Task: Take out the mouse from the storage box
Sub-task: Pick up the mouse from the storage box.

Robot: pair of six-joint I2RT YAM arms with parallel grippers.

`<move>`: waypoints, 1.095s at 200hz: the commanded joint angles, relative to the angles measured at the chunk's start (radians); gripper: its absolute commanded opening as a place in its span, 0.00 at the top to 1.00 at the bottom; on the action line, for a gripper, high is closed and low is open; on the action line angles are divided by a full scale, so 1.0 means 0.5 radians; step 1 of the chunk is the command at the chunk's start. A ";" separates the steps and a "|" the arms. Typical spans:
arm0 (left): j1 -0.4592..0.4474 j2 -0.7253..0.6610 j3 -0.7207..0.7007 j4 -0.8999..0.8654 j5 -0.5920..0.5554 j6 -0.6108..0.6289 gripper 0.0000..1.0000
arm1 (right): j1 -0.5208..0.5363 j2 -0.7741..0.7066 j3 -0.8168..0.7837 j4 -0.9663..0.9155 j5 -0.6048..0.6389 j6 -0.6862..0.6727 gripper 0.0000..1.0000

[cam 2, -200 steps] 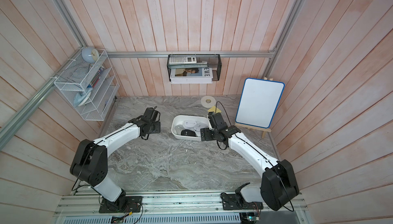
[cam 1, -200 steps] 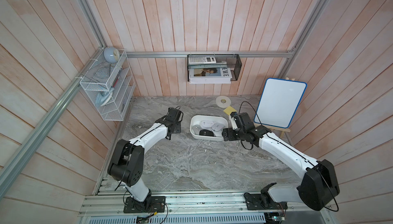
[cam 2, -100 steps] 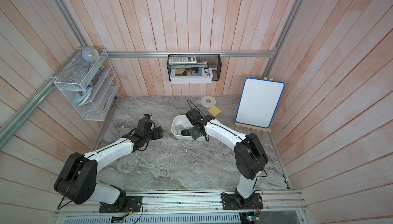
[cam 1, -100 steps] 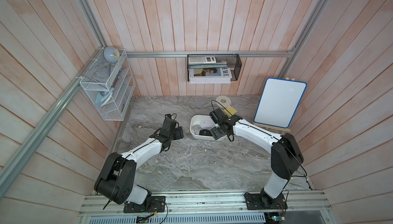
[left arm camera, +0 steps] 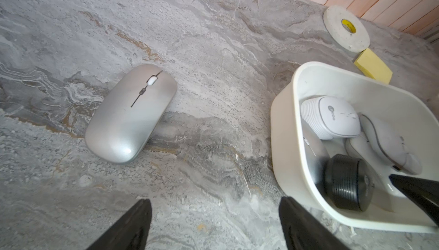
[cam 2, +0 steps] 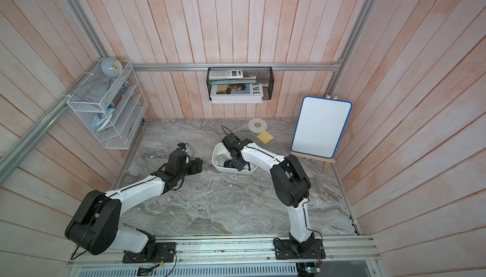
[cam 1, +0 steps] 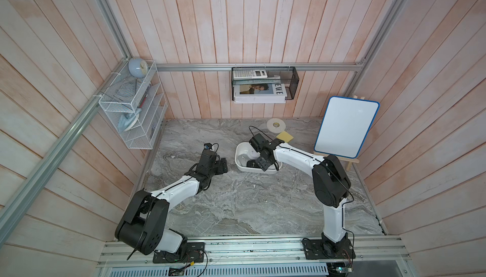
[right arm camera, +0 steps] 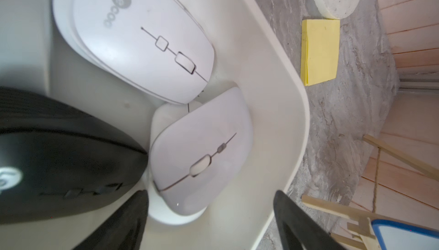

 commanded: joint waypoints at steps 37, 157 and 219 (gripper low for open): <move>-0.006 -0.048 -0.051 0.085 0.009 0.029 0.10 | 0.018 0.099 0.077 -0.028 0.199 -0.061 0.29; -0.007 -0.054 -0.081 0.122 0.032 0.031 0.09 | 0.019 0.180 0.054 0.174 0.462 -0.107 0.48; -0.008 -0.057 -0.083 0.125 0.042 0.026 0.08 | 0.000 0.259 0.111 0.216 0.457 -0.122 0.55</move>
